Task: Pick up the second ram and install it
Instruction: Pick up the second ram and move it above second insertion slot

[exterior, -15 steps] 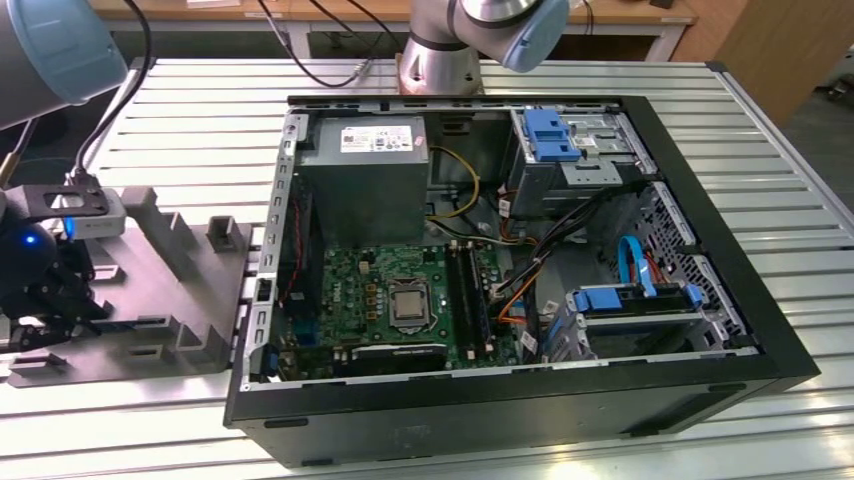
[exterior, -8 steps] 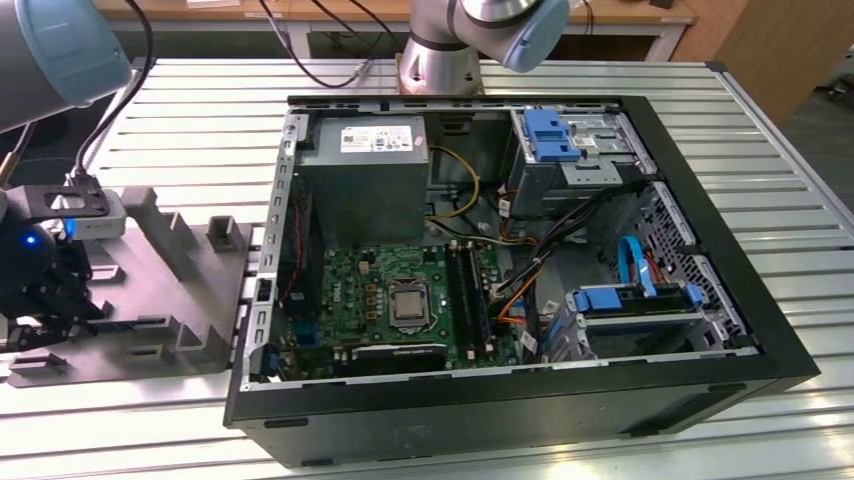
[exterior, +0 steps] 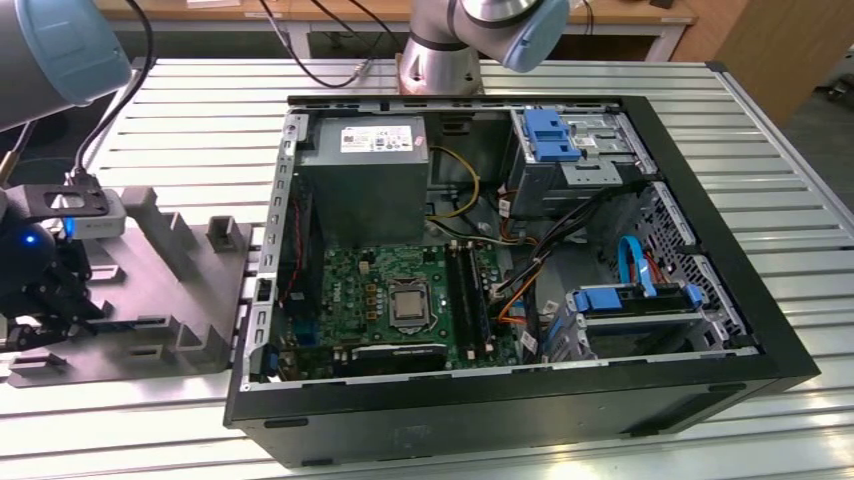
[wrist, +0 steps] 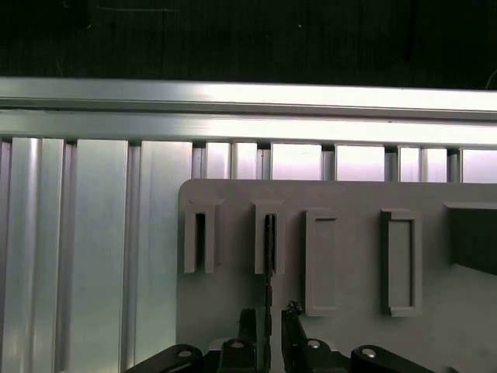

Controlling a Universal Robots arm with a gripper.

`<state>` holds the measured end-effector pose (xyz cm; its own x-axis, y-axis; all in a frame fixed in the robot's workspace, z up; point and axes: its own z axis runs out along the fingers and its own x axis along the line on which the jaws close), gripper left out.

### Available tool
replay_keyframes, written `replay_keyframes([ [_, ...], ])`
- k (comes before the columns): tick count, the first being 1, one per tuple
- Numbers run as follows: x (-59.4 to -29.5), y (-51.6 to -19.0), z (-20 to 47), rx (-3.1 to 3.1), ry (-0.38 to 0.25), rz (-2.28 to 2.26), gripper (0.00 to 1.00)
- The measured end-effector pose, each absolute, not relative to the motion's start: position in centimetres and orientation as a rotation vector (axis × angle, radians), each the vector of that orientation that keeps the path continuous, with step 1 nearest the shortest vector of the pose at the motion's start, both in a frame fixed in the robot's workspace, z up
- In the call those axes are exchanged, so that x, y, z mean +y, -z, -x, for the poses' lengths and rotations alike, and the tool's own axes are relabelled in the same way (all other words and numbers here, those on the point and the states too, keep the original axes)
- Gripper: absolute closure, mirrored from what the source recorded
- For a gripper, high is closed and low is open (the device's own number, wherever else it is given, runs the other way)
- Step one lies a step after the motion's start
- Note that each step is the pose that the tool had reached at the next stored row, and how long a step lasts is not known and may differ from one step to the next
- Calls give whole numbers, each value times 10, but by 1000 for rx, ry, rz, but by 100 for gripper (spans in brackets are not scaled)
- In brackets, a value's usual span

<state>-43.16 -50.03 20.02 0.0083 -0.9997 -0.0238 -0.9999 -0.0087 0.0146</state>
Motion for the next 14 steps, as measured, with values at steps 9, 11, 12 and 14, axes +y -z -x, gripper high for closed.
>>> replay_keyframes([
  [9,-500,-200,430,2207,-43,2226,74],
  [11,-500,-200,430,2207,-43,2226,74],
  [12,-500,-200,430,2207,-43,2226,81],
  [14,-500,-200,430,2207,-43,2226,81],
])
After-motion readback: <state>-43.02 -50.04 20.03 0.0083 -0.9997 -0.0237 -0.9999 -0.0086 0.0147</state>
